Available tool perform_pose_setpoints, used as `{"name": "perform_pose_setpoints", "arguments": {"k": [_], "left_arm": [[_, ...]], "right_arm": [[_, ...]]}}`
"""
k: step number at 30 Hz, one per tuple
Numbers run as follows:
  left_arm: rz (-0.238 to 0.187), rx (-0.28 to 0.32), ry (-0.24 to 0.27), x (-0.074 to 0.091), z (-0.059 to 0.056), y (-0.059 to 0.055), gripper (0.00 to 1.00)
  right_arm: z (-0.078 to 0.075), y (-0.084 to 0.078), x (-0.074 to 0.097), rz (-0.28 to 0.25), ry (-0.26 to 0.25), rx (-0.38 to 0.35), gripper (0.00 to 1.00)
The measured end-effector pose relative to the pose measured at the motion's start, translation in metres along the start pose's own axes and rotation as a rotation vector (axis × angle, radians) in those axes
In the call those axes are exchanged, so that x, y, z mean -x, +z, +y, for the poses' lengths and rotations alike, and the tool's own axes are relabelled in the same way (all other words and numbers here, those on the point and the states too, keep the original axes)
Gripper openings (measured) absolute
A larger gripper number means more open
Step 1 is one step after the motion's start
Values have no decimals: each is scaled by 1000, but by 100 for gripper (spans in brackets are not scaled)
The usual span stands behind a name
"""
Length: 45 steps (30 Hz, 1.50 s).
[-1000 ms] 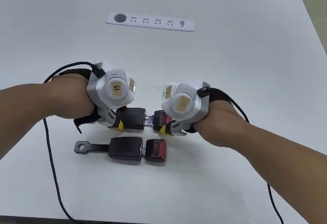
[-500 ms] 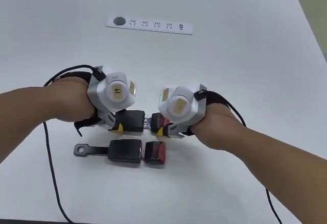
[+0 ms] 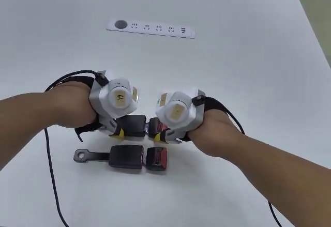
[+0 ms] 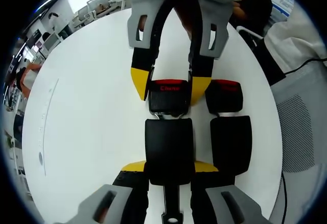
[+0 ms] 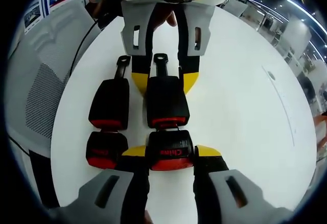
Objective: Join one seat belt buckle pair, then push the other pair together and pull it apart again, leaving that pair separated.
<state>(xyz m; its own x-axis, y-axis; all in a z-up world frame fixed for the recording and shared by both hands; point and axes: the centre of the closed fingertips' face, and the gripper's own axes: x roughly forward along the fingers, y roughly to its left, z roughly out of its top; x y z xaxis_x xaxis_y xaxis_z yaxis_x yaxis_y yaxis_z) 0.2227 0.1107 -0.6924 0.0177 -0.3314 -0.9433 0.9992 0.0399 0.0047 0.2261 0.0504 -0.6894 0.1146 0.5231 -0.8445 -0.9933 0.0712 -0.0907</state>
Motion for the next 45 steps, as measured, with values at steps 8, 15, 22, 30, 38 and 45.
{"name": "perform_pose_setpoints", "arguments": {"k": [8, 15, 22, 30, 38, 45], "left_arm": [[-29, -3, -8, 0, 1, 0, 31], [-16, -3, -4, 0, 0, -1, 31], [-15, 4, -1, 0, 0, 0, 31], [-16, 12, -3, 1, 0, 0, 31], [-16, 12, 0, 0, 0, -1, 31], [-13, 14, 1, 1, 0, 0, 31]], "right_arm": [[1, 0, -1, 3, 3, -5, 30], [3, 1, 1, 13, 1, 7, 30], [3, 1, 2, 11, 2, 13, 30], [2, -7, 9, 22, -3, 11, 31], [0, -13, 10, 11, 3, 10, 31], [0, -20, 15, 5, -5, 1, 32]]}}
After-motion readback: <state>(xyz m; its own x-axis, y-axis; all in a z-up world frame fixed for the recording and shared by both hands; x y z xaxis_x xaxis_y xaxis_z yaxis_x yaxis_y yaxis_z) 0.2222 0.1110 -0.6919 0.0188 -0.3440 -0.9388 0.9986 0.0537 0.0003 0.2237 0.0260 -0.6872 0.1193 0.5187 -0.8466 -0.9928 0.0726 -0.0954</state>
